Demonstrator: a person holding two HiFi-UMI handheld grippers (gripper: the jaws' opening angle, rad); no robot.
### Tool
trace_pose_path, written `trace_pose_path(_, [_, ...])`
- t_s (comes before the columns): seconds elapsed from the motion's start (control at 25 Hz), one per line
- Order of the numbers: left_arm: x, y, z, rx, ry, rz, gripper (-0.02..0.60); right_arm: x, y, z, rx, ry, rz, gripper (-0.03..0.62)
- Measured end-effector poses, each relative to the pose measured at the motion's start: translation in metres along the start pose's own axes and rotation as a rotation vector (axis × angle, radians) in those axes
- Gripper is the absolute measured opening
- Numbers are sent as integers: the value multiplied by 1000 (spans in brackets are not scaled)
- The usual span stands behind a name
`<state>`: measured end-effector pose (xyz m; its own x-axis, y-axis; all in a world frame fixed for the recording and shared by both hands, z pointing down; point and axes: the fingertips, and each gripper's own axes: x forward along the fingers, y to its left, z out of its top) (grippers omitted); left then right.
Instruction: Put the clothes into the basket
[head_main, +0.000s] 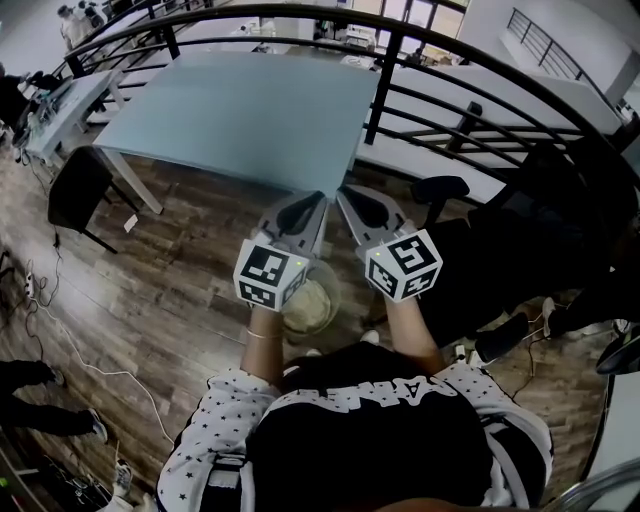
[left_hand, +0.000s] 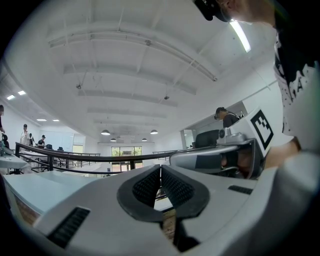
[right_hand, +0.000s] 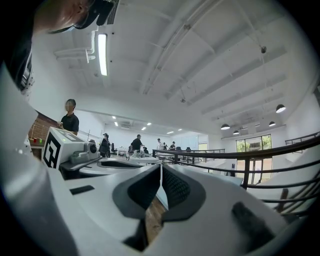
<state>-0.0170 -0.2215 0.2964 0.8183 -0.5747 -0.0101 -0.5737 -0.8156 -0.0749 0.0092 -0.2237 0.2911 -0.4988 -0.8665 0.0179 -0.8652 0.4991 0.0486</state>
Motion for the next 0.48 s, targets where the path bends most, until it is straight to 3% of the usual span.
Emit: trace_pose_path(0.48, [-2,10,-8,-10,2,16,18,7,3,-6,-1,6,4,33])
